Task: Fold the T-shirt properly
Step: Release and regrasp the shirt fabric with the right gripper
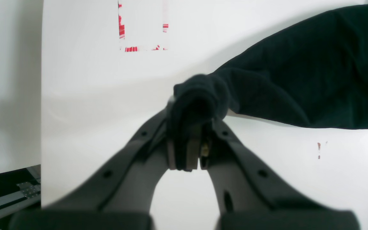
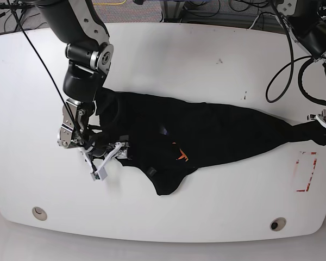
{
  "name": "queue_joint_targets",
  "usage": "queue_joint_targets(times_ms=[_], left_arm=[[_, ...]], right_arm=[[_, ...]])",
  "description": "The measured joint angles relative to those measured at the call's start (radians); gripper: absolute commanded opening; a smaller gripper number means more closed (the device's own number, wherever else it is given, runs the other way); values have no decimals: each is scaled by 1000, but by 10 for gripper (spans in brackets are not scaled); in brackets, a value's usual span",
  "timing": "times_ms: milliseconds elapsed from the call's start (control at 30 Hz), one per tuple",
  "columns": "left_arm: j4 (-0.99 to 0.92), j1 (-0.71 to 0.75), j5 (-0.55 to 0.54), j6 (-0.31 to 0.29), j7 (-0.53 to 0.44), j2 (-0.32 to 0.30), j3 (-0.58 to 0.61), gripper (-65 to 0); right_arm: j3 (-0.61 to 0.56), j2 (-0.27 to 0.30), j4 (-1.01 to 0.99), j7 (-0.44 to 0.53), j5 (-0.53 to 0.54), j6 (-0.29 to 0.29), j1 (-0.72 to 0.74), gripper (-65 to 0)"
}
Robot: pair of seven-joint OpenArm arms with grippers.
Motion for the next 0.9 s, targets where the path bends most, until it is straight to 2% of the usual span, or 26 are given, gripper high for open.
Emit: queue_joint_targets(times_ms=[367, 467, 567, 667, 833, 867, 900], left_arm=[[0, -2, 0, 0, 0, 0, 2, -631], [0, -2, 0, 0, 0, 0, 2, -631], [0, -2, -1, 0, 0, 0, 2, -631], [0, -2, 0, 0, 0, 0, 2, -631], [0, -2, 0, 0, 0, 0, 3, -631], [0, -2, 0, 0, 0, 0, 3, -631], [0, -2, 0, 0, 0, 0, 3, -631]], right_arm=[[0, -32, 0, 59, 6, -3, -20, -106], [-4, -32, 0, 56, 7, -3, -20, -138], [-5, -32, 0, 58, 3, -3, -20, -224], [-5, -32, 0, 51, -4, -3, -21, -347], [-5, -32, -1, 40, -8, -3, -23, -612], [-5, -32, -1, 40, -12, -3, -24, -650], [-5, -32, -1, 40, -11, -3, -24, -650]])
